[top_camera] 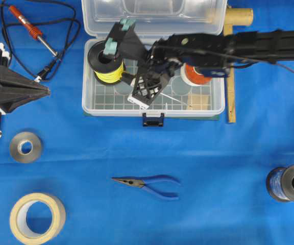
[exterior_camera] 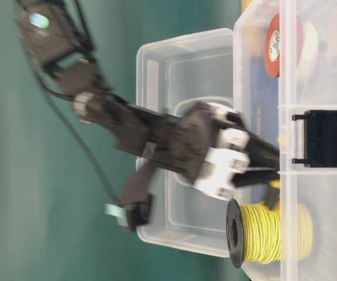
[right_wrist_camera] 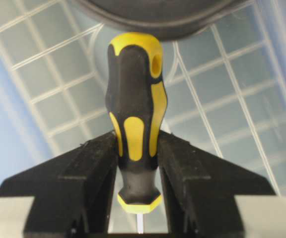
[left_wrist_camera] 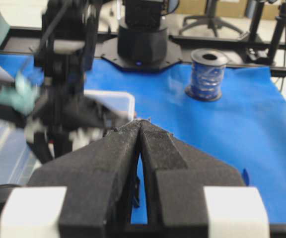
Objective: Pick the screwdriver from the toolbox among several items.
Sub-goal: 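Lift the screwdriver out of the toolbox and move it toward the front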
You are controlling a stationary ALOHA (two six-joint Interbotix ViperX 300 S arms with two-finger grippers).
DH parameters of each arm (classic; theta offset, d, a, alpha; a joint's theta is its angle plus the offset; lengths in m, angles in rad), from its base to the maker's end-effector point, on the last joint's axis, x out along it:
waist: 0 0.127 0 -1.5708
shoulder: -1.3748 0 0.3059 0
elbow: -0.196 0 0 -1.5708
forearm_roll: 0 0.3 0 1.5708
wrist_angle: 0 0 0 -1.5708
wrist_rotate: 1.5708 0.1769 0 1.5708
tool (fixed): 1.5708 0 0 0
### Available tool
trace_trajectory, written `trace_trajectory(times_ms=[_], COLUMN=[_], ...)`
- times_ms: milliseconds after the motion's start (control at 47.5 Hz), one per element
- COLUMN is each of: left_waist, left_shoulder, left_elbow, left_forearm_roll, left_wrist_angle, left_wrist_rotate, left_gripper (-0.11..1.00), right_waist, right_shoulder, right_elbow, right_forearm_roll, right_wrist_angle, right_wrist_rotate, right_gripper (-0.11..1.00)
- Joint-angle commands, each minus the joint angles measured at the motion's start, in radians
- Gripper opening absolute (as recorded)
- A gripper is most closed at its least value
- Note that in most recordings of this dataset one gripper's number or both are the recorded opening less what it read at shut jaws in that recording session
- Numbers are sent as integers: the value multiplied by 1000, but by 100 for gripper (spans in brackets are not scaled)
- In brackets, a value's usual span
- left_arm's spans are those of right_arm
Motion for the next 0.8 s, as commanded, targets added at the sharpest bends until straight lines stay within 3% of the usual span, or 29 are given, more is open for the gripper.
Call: trace_trajectory(times_ms=[0, 210, 379, 589, 779], left_waist=[3, 6, 17, 23, 25], left_shoulder=[3, 5, 5, 2, -2], left_elbow=[-11, -9, -9, -9, -8], left_forearm_roll=[-2, -2, -2, -2, -2], left_wrist_angle=[-3, -3, -2, -2, -2], left_wrist_rotate=[2, 2, 2, 2, 2], left_gripper=[0, 0, 0, 0, 0], right_waist=[9, 71, 198, 362, 417], right_shoulder=[-98, -224, -252, -160, -14], right_elbow=[-21, -21, -23, -74, -132], right_forearm_roll=[-2, -2, -12, -127, -170], right_wrist_angle=[46, 121, 123, 117, 120], right_wrist_rotate=[9, 54, 112, 190, 222], right_gripper=[42, 42, 42, 42, 42])
